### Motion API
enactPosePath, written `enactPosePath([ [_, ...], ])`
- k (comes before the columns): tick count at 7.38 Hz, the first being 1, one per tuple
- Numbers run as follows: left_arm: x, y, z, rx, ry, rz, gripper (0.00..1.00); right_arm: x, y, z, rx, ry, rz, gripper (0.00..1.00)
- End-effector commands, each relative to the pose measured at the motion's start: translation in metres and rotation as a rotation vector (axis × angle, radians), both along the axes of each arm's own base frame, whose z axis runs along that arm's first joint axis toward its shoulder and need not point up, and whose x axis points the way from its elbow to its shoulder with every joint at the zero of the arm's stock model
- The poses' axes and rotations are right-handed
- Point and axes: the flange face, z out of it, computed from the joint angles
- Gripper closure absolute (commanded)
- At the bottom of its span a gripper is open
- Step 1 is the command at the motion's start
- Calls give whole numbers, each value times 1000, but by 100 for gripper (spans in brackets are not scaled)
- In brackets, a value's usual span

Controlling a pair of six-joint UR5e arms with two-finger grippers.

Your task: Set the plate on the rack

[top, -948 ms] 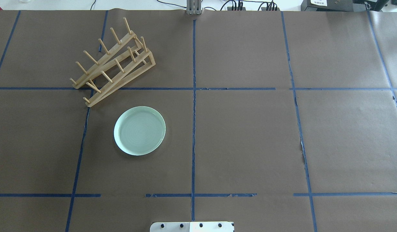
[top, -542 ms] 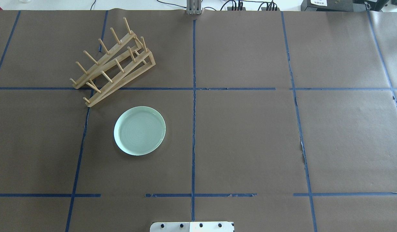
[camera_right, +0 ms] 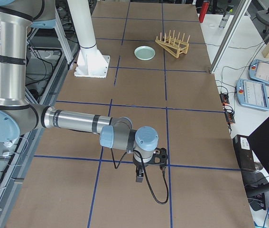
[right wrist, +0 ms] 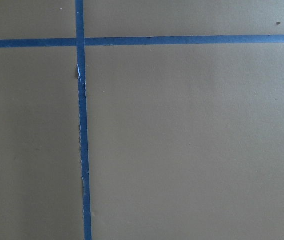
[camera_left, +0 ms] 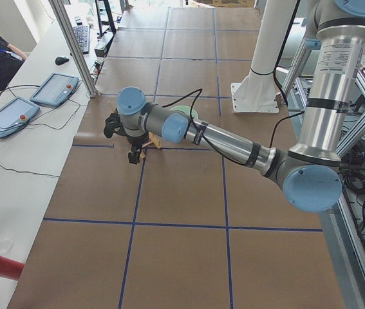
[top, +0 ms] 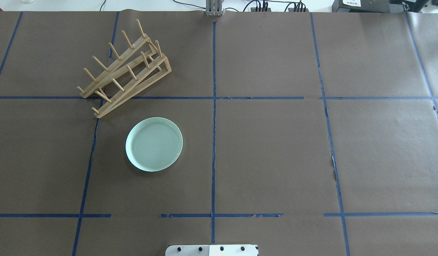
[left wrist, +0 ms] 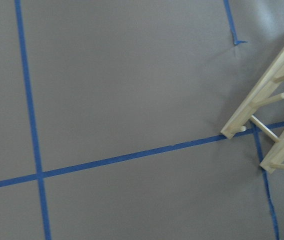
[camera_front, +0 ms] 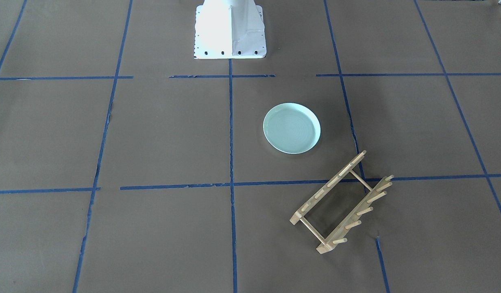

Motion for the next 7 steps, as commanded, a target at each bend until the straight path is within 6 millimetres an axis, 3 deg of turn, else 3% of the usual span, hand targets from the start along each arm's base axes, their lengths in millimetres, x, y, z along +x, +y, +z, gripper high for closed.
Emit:
enactPosePath([
  [1,81,-4,-102,-48,85,1,0,0,0,0,0,0,0,0],
  [2,120,-5,-153,-92,123,-14,0,-1,0,0,0,0,-2,0],
  [3,165,1,-188,-180,128,-72,0,-1,0,0,0,0,-2,0],
  [4,233,17,-212,-208,82,-135,0,-1,0,0,1,0,-2,0],
  [5,286,30,-228,-240,60,-159,0,-1,0,0,1,0,-2,0],
  [7,397,35,-244,-306,-76,-157,0,0,0,0,1,0,0,0],
])
